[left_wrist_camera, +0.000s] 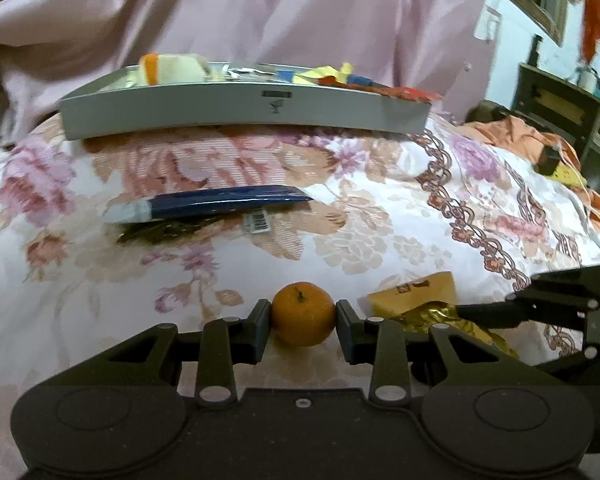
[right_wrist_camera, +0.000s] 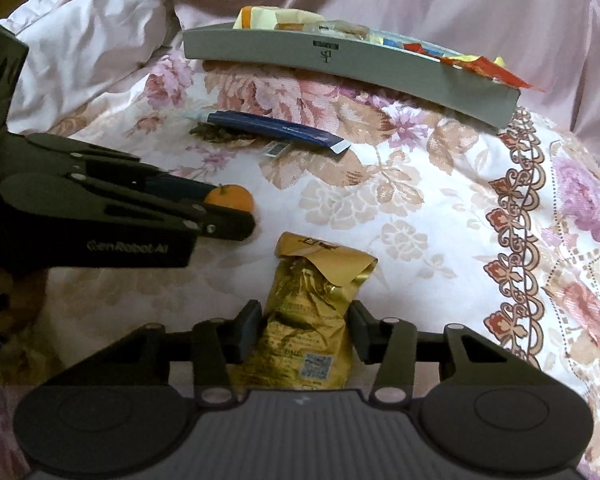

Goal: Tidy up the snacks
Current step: 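Close the left tool on the mandarin orange while the right tool holds the gold packet, then lift the mandarin and gold packet toward the grey tray with both tools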

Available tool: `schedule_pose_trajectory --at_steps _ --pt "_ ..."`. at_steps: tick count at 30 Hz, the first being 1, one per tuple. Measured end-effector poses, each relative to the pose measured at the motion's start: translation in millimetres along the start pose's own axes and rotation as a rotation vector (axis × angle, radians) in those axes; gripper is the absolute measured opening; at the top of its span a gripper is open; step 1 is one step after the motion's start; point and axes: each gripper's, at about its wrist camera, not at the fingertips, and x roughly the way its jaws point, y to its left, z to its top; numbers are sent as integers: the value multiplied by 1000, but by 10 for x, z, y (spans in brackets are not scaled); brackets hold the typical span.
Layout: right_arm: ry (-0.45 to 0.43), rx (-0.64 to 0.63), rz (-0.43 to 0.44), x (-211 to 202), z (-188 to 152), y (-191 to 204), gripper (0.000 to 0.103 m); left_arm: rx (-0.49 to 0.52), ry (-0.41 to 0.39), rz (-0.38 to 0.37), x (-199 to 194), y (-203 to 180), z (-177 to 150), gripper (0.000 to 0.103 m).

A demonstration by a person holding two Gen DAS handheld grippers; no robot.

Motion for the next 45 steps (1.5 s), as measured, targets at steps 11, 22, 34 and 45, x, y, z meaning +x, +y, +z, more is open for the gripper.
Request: schedule_pose_trajectory --at_steps 11,22,34,45 --pt "-121 -6 -7 -301 -128 -35 50 -29 -63 41 -215 -96 33 37" --pt "-283 -11 -26 -609 224 -382 50 -69 -103 51 -295 -41 467 37" --pt "-341 -65 -18 -617 1308 -847 50 -63 -207 76 -174 111 1471 37" --pt "-427 20 -48 -208 1832 -1240 51 -45 -219 80 354 119 2082 37"
